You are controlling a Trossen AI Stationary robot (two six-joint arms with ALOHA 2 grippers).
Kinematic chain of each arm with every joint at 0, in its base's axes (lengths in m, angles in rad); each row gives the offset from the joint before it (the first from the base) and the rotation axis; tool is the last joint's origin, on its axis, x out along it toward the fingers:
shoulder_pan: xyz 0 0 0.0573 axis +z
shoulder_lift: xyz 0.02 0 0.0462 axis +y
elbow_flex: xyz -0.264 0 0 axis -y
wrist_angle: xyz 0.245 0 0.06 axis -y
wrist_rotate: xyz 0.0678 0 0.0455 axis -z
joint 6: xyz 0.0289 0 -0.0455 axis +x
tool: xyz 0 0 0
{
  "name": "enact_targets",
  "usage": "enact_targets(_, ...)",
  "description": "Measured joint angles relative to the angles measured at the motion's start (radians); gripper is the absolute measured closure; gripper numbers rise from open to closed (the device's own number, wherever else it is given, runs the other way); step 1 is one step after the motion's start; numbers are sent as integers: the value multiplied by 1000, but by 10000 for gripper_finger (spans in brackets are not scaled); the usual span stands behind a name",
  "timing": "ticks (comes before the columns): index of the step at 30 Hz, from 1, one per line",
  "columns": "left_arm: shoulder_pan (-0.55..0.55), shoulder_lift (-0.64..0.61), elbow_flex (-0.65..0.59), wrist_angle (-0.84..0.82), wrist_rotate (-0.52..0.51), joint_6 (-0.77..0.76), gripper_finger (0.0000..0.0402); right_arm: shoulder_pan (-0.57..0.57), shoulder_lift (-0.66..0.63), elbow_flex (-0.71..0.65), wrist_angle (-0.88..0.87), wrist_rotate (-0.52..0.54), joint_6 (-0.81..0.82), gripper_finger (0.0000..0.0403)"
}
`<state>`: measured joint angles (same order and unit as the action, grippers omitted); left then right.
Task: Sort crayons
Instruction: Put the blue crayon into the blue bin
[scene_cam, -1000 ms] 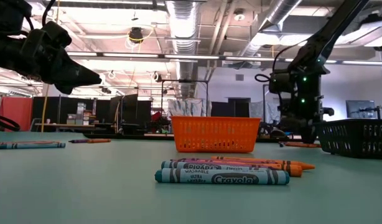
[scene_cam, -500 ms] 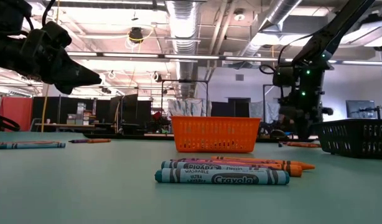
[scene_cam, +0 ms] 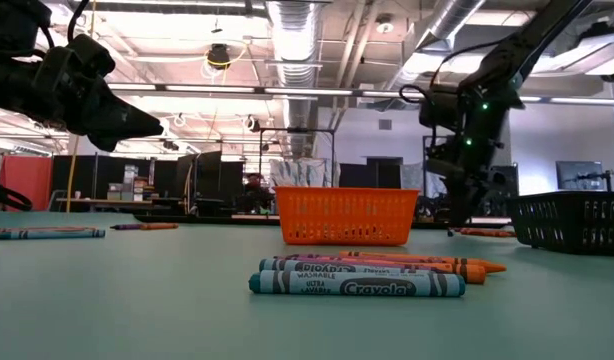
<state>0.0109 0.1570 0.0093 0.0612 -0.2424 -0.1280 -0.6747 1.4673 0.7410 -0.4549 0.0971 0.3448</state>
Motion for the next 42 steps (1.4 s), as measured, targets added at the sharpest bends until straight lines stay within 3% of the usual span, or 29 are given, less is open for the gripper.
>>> enact_targets(5,0,0,0,0,0,0,313,21,6,0,3,79,82,306)
enact_targets(17,0,0,0,0,0,0,313,42,104,3,108,100,151,306)
enact_targets(24,0,0,0,0,1,0,313,69,159,3,156,136,112,306)
enact_targets(30,0,0,-1,0,0,0,313,98,133,-2,202,141,50,306)
enact_targets(37,0,0,-1,0,0,0,313,119,67,-2,114,146,138,306)
enact_targets(42,0,0,-1,0,0,0,313,168,72,-2,40,243,243,306)
